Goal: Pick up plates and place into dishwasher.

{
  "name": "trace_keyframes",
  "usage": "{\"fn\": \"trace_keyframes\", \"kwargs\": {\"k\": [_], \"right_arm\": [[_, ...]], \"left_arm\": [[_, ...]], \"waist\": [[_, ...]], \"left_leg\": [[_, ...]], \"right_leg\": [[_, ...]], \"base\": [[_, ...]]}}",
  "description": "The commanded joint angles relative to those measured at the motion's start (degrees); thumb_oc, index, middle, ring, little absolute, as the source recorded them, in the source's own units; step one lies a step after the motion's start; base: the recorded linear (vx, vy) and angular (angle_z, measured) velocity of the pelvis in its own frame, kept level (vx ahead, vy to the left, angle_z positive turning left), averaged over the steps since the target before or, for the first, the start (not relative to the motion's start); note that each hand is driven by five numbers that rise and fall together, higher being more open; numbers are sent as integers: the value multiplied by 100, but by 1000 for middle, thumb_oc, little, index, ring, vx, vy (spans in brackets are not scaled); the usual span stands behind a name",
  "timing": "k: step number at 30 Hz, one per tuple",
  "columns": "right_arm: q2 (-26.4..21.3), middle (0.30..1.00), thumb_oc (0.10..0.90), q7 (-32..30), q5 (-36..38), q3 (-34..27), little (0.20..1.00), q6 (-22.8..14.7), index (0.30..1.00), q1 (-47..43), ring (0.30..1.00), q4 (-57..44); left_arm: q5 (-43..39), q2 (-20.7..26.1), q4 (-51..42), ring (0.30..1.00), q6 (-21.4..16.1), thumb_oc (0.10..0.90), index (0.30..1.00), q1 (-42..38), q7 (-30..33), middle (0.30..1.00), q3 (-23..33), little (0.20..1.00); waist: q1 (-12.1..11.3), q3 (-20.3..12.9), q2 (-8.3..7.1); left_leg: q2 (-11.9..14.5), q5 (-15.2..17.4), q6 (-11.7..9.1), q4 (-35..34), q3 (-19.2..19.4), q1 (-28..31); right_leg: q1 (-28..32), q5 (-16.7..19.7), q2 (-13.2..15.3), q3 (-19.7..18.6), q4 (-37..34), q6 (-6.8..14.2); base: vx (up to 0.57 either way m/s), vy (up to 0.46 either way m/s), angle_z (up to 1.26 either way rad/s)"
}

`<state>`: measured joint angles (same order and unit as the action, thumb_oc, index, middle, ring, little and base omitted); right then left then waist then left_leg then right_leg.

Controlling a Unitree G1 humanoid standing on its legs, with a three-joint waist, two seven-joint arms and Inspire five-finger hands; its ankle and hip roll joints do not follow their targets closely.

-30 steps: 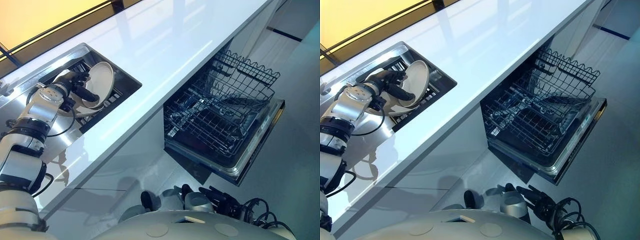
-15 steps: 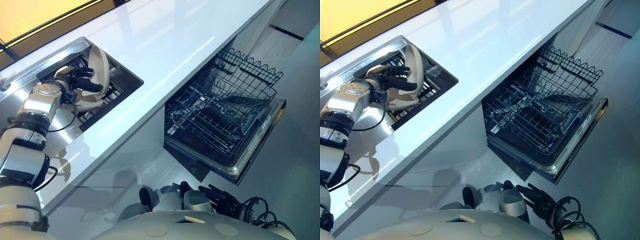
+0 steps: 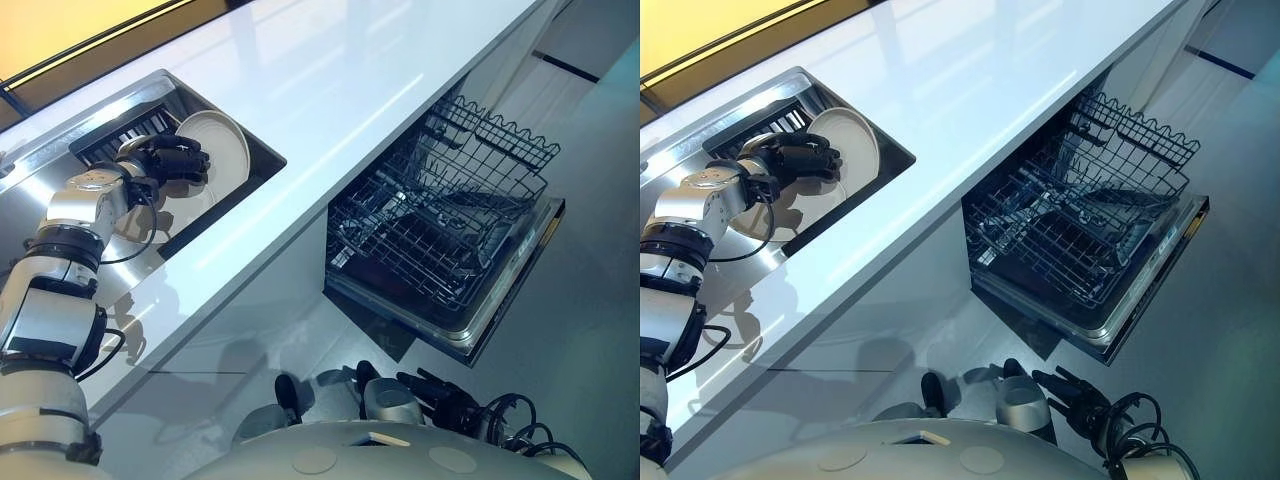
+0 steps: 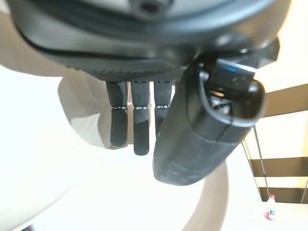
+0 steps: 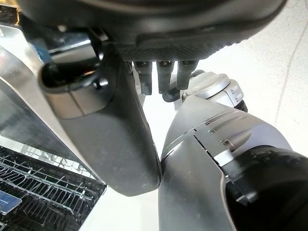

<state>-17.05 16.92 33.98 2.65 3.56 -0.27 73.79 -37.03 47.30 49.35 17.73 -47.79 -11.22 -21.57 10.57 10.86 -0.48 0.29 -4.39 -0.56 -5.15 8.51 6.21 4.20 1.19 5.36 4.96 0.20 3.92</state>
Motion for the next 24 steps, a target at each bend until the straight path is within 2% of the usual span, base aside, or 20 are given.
{"fn": "trace_keyframes", "kwargs": {"k": [1, 4, 10, 12, 13, 14, 15, 18, 24], "right_arm": [[-7, 900, 800, 154, -239, 186, 900, -57, 900, 300, 900, 134], [6, 900, 800, 147, -230, 204, 900, -70, 900, 297, 900, 143], [1, 900, 800, 164, -249, 214, 900, -52, 900, 286, 900, 126], [-3, 900, 800, 153, -228, 242, 900, -13, 900, 285, 900, 94], [-3, 900, 800, 151, -217, 245, 900, 1, 900, 291, 900, 90], [-1, 900, 800, 140, -198, 251, 900, 12, 900, 299, 900, 82], [-7, 900, 800, 140, -192, 248, 900, 17, 900, 296, 900, 83], [-28, 900, 800, 167, -202, 220, 900, 5, 900, 295, 900, 116], [-71, 900, 800, 208, -237, 247, 900, 35, 900, 294, 900, 172]], "left_arm": [[136, 234, 283, 446, -414, 270, 446, -650, -36, 446, 595, 370], [231, 257, 318, 481, -471, 311, 481, -645, -22, 481, 606, 411], [406, 416, 270, 547, -860, 388, 547, -680, 176, 547, 645, 488], [90, 472, 60, 542, -1205, 383, 542, -707, 252, 542, 660, 483], [-32, 474, -50, 578, -1346, 424, 578, -672, 212, 578, 705, 524], [-90, 470, -237, 869, -1366, 764, 869, -641, 224, 869, 760, 864], [-82, 473, -307, 900, -1376, 800, 900, -621, 240, 900, 786, 900], [30, 526, -634, 900, -1516, 800, 900, -521, 356, 900, 924, 900], [124, 721, -666, 900, -1803, 800, 900, -580, 586, 900, 1010, 900]], "waist": [[74, -388, 324], [58, -402, 320], [16, -432, 313], [-11, -436, 311], [-23, -433, 311], [-36, -430, 314], [-43, -427, 317], [-84, -424, 338], [-116, -435, 354]], "left_leg": [[-433, 818, 346, 342, 418, -111], [-432, 814, 341, 344, 405, -104], [-434, 806, 332, 331, 364, -87], [-428, 807, 319, 329, 345, -74], [-428, 812, 316, 335, 337, -70], [-430, 812, 314, 332, 328, -63], [-430, 813, 314, 328, 321, -60], [-439, 810, 309, 313, 268, -41], [-454, 854, 326, 373, 224, -32]], "right_leg": [[-650, -109, -298, -146, 650, 580], [-627, -120, -300, -125, 637, 575], [-575, -123, -312, -105, 580, 560], [-549, -130, -318, -95, 566, 548], [-538, -136, -317, -91, 564, 540], [-530, -139, -317, -92, 562, 530], [-527, -142, -318, -92, 564, 525], [-506, -173, -326, -87, 579, 502], [-482, -220, -319, -67, 617, 477]], "base": [[0, 0, 0], [-1, -13, -2], [0, 0, 0], [-1, -33, 1], [0, 0, 0], [0, 0, 0], [0, 0, 0], [0, 0, 0], [5, 0, 0]]}}
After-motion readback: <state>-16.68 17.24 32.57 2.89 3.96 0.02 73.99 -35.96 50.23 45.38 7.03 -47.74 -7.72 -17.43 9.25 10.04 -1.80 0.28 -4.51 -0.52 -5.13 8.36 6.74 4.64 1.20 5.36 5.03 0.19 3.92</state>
